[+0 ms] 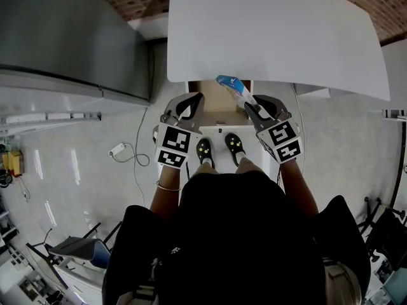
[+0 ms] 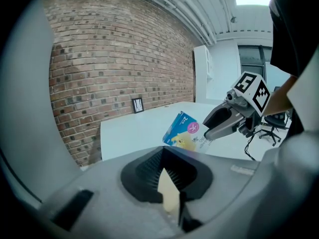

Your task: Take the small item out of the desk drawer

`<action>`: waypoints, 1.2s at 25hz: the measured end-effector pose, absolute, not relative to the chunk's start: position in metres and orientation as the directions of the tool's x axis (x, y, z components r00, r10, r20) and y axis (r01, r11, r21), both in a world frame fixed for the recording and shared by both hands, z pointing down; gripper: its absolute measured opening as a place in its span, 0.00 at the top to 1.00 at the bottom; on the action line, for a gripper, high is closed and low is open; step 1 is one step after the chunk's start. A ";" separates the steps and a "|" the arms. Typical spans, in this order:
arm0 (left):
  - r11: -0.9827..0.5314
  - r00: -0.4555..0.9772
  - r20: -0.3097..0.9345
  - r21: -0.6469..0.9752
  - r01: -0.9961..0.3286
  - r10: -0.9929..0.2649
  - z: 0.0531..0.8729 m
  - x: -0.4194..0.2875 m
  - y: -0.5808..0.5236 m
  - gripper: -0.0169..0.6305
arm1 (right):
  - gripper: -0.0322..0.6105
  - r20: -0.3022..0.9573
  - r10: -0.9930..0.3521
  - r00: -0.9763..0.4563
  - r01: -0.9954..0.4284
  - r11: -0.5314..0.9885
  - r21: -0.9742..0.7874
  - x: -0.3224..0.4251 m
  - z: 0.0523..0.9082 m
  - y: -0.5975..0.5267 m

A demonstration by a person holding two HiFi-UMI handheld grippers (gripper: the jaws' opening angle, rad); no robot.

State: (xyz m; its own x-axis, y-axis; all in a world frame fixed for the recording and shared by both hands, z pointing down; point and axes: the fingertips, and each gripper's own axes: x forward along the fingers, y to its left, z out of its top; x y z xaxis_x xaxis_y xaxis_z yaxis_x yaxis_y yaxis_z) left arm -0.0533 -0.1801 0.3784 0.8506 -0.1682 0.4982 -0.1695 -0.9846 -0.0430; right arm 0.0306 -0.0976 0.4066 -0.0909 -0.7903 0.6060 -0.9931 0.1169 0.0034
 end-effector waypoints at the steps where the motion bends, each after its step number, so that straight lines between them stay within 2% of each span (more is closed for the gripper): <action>1: -0.984 0.853 0.493 -0.043 -0.174 -0.172 0.374 -0.053 -0.179 0.98 | 0.78 0.598 -0.796 -0.091 -0.994 0.113 -0.001 0.031 0.401 -0.096; 16: -0.982 0.900 0.391 -0.066 -0.179 -0.190 0.321 -0.039 -0.180 0.98 | 0.78 0.490 -0.868 -0.077 -0.997 0.066 -0.040 0.049 0.342 -0.090; 30: -0.986 0.914 0.370 -0.053 -0.156 -0.164 0.313 -0.030 -0.176 0.98 | 0.78 0.422 -0.900 -0.111 -0.990 0.061 -0.129 0.050 0.317 -0.086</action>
